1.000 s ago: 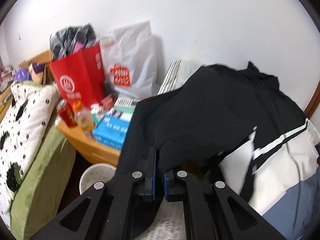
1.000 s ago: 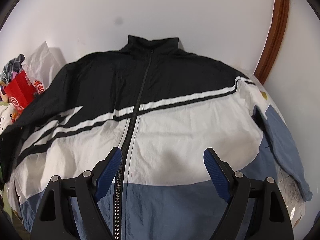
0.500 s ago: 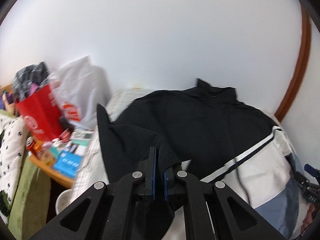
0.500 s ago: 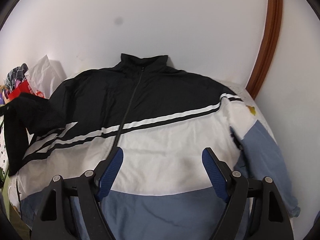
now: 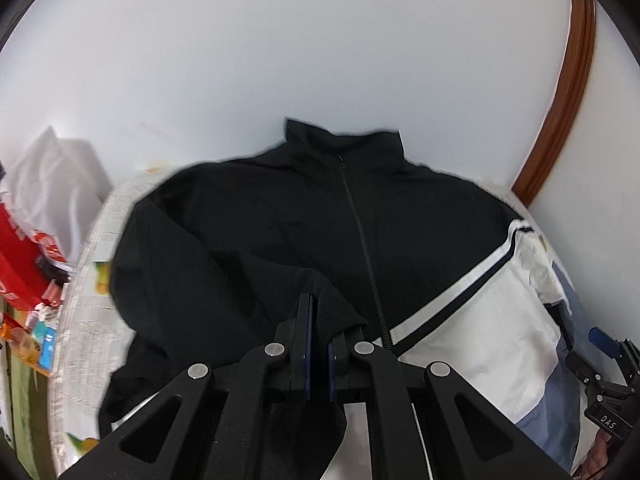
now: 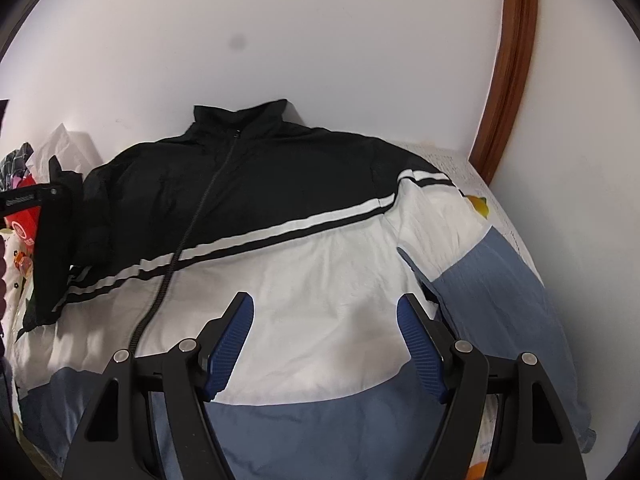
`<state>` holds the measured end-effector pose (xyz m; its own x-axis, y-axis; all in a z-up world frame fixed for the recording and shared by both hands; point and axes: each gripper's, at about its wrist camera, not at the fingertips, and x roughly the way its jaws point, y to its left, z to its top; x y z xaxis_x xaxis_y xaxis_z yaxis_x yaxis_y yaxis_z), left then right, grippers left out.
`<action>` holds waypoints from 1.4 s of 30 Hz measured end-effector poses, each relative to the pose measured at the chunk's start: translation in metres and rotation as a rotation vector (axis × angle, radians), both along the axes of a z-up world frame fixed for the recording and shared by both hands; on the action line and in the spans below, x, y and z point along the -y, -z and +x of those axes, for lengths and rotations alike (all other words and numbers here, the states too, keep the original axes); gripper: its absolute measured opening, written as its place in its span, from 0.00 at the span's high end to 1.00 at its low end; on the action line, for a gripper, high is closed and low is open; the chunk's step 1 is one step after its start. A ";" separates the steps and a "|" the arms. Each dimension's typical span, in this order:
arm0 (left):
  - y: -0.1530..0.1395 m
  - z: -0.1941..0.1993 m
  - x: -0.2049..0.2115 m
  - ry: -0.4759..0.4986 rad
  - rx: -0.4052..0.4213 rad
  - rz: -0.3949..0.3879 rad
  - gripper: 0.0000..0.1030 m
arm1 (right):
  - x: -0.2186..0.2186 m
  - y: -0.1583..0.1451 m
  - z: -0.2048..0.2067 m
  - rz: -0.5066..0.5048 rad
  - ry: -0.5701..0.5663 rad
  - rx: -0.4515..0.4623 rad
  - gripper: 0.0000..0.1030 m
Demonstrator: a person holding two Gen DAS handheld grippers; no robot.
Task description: Fold large clothes
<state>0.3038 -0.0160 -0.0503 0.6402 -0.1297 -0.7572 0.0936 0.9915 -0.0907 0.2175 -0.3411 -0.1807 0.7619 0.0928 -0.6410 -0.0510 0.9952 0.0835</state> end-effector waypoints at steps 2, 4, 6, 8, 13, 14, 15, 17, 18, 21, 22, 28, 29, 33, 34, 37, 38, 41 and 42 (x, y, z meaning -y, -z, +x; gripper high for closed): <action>0.010 0.007 0.009 0.012 -0.029 0.000 0.94 | 0.006 0.005 0.006 0.007 -0.003 -0.007 0.29; 0.020 0.010 0.016 0.021 -0.053 0.000 0.94 | 0.008 0.010 0.010 0.007 -0.004 -0.013 0.29; 0.030 0.012 0.022 0.026 -0.072 0.005 0.94 | 0.010 0.015 0.015 0.002 -0.006 -0.022 0.29; 0.037 0.013 0.026 0.024 -0.086 0.007 0.94 | 0.011 0.019 0.018 -0.001 -0.011 -0.027 0.29; 0.046 0.011 0.029 0.031 -0.126 0.002 0.87 | 0.008 0.021 0.023 -0.002 -0.025 -0.034 0.37; 0.047 0.010 0.028 0.032 -0.136 -0.002 0.84 | 0.007 0.021 0.024 -0.003 -0.028 -0.034 0.39; 0.047 0.009 0.028 0.031 -0.144 -0.003 0.79 | 0.005 0.020 0.024 -0.006 -0.033 -0.034 0.41; 0.044 0.002 0.027 0.039 -0.147 0.002 0.71 | -0.001 0.017 0.026 -0.019 -0.046 -0.036 0.46; 0.042 -0.001 0.026 0.044 -0.144 0.000 0.60 | -0.006 0.015 0.026 -0.027 -0.052 -0.035 0.46; 0.034 -0.014 0.020 0.038 -0.119 -0.005 0.35 | -0.019 0.007 0.024 -0.039 -0.073 -0.022 0.46; 0.030 -0.020 0.017 0.040 -0.106 0.001 0.35 | -0.023 0.004 0.023 -0.040 -0.081 -0.017 0.46; 0.013 -0.043 -0.015 0.010 -0.082 -0.015 0.35 | -0.053 -0.017 0.018 -0.035 -0.132 0.020 0.46; 0.011 -0.046 -0.022 0.000 -0.079 -0.014 0.35 | -0.058 -0.020 0.017 -0.030 -0.143 0.025 0.46; 0.006 -0.055 -0.053 -0.064 -0.070 -0.002 0.33 | -0.082 -0.028 0.021 -0.001 -0.200 0.033 0.46; 0.006 -0.057 -0.063 -0.080 -0.070 -0.004 0.33 | -0.089 -0.028 0.024 0.001 -0.217 0.031 0.46; 0.006 -0.061 -0.086 -0.124 -0.069 -0.007 0.33 | -0.112 -0.029 0.032 -0.013 -0.249 0.032 0.46; 0.007 -0.063 -0.095 -0.138 -0.067 -0.006 0.32 | -0.119 -0.030 0.034 -0.018 -0.256 0.034 0.46; 0.014 -0.065 -0.116 -0.178 -0.067 0.010 0.32 | -0.141 -0.031 0.041 -0.023 -0.292 0.037 0.47; 0.016 -0.065 -0.121 -0.190 -0.068 0.016 0.32 | -0.146 -0.031 0.043 -0.022 -0.302 0.036 0.47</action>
